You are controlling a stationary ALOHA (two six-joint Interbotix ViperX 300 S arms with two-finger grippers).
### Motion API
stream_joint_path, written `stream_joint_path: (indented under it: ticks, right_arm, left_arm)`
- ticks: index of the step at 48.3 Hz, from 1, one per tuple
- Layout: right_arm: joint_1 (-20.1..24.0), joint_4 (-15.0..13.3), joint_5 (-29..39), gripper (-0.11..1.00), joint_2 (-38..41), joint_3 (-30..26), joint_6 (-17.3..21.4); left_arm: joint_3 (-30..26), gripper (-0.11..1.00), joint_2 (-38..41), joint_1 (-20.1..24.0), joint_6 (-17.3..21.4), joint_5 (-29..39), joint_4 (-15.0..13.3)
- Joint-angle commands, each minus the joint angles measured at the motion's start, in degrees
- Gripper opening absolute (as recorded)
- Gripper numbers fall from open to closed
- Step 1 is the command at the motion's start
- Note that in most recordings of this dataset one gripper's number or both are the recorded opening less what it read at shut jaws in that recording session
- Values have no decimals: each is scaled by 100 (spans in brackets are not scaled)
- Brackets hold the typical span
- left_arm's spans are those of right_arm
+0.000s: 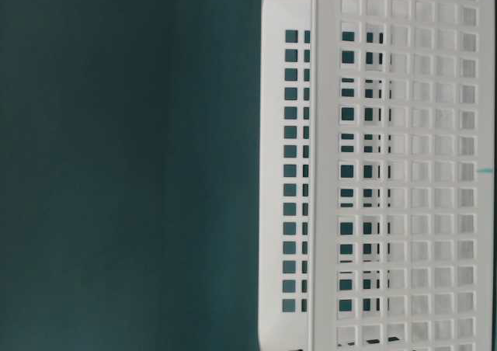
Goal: Lift the white basket with both hands.
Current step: 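Move both grippers inward toward the short ends of the white basket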
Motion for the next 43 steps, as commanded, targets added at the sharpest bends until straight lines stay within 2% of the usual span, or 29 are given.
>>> stream_joint_path:
  ticks: [1, 3, 5, 8, 13, 19, 24, 27, 34, 40, 43]
  right_arm:
    - [-9, 88, -26, 14, -18, -149, 149]
    - [-18, 580, 79, 13, 18, -290, 220]
    - [-79, 1081, 202, 5, 62, -396, 378]
    - [-237, 1696, 457, 1, 141, -545, 606]
    - [-404, 2355, 1187, 1, 255, -809, 817]
    - [-703, 2602, 2004, 1, 369, -1178, 1002]
    - [-1107, 2769, 2751, 1, 571, -1538, 1389]
    - [-1292, 2812, 3067, 1, 721, -1705, 1784]
    - [-1644, 2777, 3551, 1, 1063, -2083, 3015]
    - [-1723, 2637, 4201, 1, 1301, -2215, 3595]
    - [-1731, 2593, 4632, 1, 1468, -2241, 3841]
  left_arm:
    - [-211, 14, 105, -79, -387, 18, 35]
    - [-281, 13, 141, -70, -606, 44, 35]
    - [-343, 6, 176, -70, -853, 79, 44]
    - [-422, -1, 202, -70, -1204, 193, 70]
    - [-624, -4, 272, -70, -1758, 677, 70]
    - [-976, -4, 360, -70, -2312, 1371, 70]
    - [-1345, -4, 466, -62, -2944, 1969, 79]
    - [-1591, -4, 501, 9, -3472, 2470, 70]
    - [-1951, -4, 580, 185, -4526, 3234, 70]
    - [-2215, -4, 773, 246, -5379, 3445, 79]
    - [-2303, -4, 932, 255, -5678, 3516, 70]
